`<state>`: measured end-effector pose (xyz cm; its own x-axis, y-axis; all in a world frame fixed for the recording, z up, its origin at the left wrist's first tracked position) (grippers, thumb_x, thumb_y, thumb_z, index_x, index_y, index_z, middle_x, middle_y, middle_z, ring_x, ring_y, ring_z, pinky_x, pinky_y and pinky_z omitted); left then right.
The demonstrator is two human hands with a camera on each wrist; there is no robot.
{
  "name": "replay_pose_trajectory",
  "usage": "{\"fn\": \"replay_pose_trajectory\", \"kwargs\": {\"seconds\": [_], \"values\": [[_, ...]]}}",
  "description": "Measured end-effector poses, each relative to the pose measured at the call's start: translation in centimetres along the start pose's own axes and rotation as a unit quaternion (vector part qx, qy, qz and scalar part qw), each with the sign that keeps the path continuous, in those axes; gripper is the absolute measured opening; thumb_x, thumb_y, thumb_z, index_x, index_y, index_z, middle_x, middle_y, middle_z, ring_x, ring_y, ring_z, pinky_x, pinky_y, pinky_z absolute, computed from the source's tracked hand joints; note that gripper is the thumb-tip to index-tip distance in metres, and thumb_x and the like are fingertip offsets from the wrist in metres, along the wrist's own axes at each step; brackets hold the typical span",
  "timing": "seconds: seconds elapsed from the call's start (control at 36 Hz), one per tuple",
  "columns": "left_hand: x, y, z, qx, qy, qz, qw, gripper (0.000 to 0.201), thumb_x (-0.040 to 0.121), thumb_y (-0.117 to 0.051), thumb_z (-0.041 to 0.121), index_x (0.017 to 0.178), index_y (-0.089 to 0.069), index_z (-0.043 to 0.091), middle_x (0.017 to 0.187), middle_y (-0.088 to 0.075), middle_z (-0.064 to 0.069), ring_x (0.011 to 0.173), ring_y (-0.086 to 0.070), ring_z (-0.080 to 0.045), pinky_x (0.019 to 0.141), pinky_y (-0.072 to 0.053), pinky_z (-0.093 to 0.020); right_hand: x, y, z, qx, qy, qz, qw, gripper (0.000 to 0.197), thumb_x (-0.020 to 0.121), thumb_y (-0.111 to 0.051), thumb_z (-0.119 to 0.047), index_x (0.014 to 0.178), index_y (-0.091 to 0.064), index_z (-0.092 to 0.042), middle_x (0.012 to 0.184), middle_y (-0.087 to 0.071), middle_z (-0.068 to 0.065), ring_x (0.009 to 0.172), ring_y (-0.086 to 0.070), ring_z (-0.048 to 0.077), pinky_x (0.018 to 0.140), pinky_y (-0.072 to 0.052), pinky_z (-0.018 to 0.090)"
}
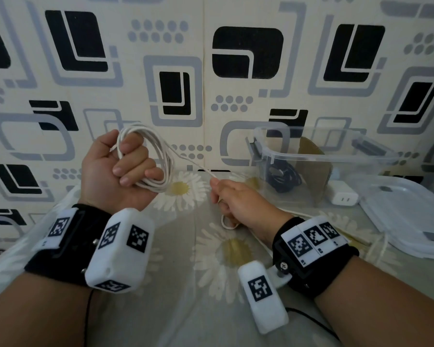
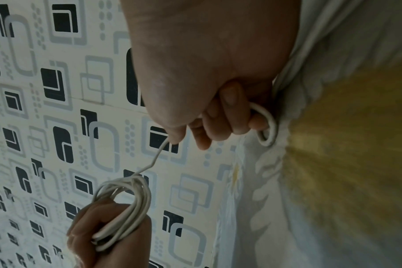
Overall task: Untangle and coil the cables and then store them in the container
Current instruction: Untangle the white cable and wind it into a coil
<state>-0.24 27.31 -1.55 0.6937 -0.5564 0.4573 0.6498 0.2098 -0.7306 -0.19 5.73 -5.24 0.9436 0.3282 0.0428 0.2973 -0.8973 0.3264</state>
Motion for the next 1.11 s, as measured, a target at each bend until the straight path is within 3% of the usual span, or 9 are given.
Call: {"fn": "replay_pose_trajectory", "kwargs": {"seconds": [0.08, 0.17, 0.44, 0.64, 0.72, 0.78, 0.86, 1.0, 1.11], "values": [[-0.3, 0.3, 0.4, 0.005, -0.046, 0.037, 0.998, 0.034, 0.092, -0.039, 0.035, 0.073, -0.052, 0.010, 0.046, -0.042, -0.003, 0.042, -0.033, -0.014, 0.065, -0.044, -0.029, 0.1, 0.1, 0.2, -0.005, 0.000, 0.017, 1.000, 0.028, 0.099, -0.042, -0.046, 0.087, -0.047, -0.021, 0.058, -0.041, -0.008, 0.048, -0.037, 0.007, 0.055, -0.036, 0.026], [-0.6, 0.4, 0.7, -0.017, -0.122, 0.100, 0.987, 0.026, 0.087, -0.046, 0.034, 0.070, -0.048, 0.015, 0.044, -0.042, 0.004, 0.039, -0.035, -0.012, 0.061, -0.042, -0.024, 0.0, 0.1, 0.2, 0.012, 0.006, 0.010, 1.000, 0.005, 0.100, -0.043, -0.026, 0.098, -0.046, -0.022, 0.060, -0.043, -0.005, 0.054, -0.038, 0.010, 0.058, -0.037, 0.028], [-0.2, 0.0, -0.1, -0.011, -0.216, 0.212, 0.953, 0.015, 0.081, -0.050, 0.028, 0.072, -0.045, 0.017, 0.056, -0.036, 0.010, 0.045, -0.034, -0.008, 0.066, -0.046, -0.025, -1.1, 0.0, -0.3, -0.051, 0.078, -0.065, 0.994, 0.020, 0.092, -0.058, -0.004, 0.105, -0.069, -0.014, 0.069, -0.055, -0.004, 0.053, -0.046, 0.006, 0.053, -0.040, 0.016], [0.4, 0.6, -0.8, 0.052, -0.180, 0.221, 0.957, 0.014, 0.085, -0.047, 0.026, 0.074, -0.047, 0.018, 0.061, -0.037, 0.010, 0.051, -0.038, -0.007, 0.079, -0.045, -0.025, -1.4, -0.1, -0.3, -0.054, 0.097, -0.098, 0.989, 0.021, 0.089, -0.064, -0.005, 0.105, -0.072, -0.016, 0.073, -0.053, -0.003, 0.054, -0.044, 0.004, 0.055, -0.039, 0.012], [0.9, 0.1, -1.4, 0.143, -0.158, 0.249, 0.945, 0.017, 0.091, -0.041, 0.025, 0.076, -0.044, 0.019, 0.060, -0.035, 0.009, 0.049, -0.036, -0.007, 0.078, -0.044, -0.025, -1.3, -0.1, -0.3, -0.048, 0.108, -0.082, 0.990, 0.021, 0.092, -0.061, -0.007, 0.103, -0.072, -0.021, 0.073, -0.055, -0.001, 0.059, -0.044, 0.018, 0.057, -0.040, 0.025], [1.2, -0.1, -2.2, 0.209, -0.140, 0.265, 0.931, 0.023, 0.099, -0.035, 0.023, 0.078, -0.044, 0.018, 0.060, -0.035, 0.008, 0.050, -0.036, -0.008, 0.079, -0.043, -0.027, -1.1, 0.0, -0.3, -0.058, 0.126, -0.058, 0.989, 0.021, 0.092, -0.061, -0.009, 0.100, -0.073, -0.024, 0.076, -0.059, -0.008, 0.065, -0.050, 0.017, 0.063, -0.045, 0.030], [1.6, -0.4, -3.5, 0.298, -0.106, 0.276, 0.908, 0.024, 0.103, -0.032, 0.021, 0.082, -0.044, 0.016, 0.060, -0.040, 0.005, 0.053, -0.040, -0.010, 0.082, -0.042, -0.030, -1.0, 0.0, -0.4, -0.080, 0.158, -0.047, 0.983, 0.019, 0.092, -0.061, -0.009, 0.100, -0.074, -0.020, 0.080, -0.058, -0.014, 0.074, -0.054, 0.006, 0.074, -0.046, 0.020], [1.5, 0.1, -4.6, 0.409, -0.052, 0.263, 0.872, 0.022, 0.103, -0.037, 0.024, 0.085, -0.045, 0.014, 0.065, -0.050, 0.001, 0.060, -0.051, -0.014, 0.090, -0.034, -0.044, -1.0, 0.1, -0.6, -0.111, 0.191, -0.025, 0.975, 0.016, 0.090, -0.063, -0.007, 0.100, -0.075, -0.012, 0.077, -0.055, -0.013, 0.072, -0.053, 0.001, 0.074, -0.042, 0.014], [1.0, 0.5, -4.7, 0.544, -0.021, 0.257, 0.799, 0.030, 0.096, -0.046, 0.038, 0.073, -0.063, 0.027, 0.073, -0.059, 0.000, 0.077, -0.051, -0.026, 0.082, -0.038, -0.043, -1.2, 0.0, -0.8, -0.050, 0.177, -0.039, 0.982, 0.015, 0.089, -0.066, -0.008, 0.099, -0.075, -0.014, 0.087, -0.069, 0.003, 0.072, -0.061, 0.020, 0.071, -0.054, 0.027]]}}
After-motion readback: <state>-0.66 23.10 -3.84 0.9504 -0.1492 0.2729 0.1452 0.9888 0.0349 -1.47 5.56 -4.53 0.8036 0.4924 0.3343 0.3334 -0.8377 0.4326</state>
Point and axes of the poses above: each hand's wrist, its own x-axis towards the middle knuckle, its own y-axis out of the back of the hand, z = x × y, the point moved 1 cm from there along x, towards the middle knuckle
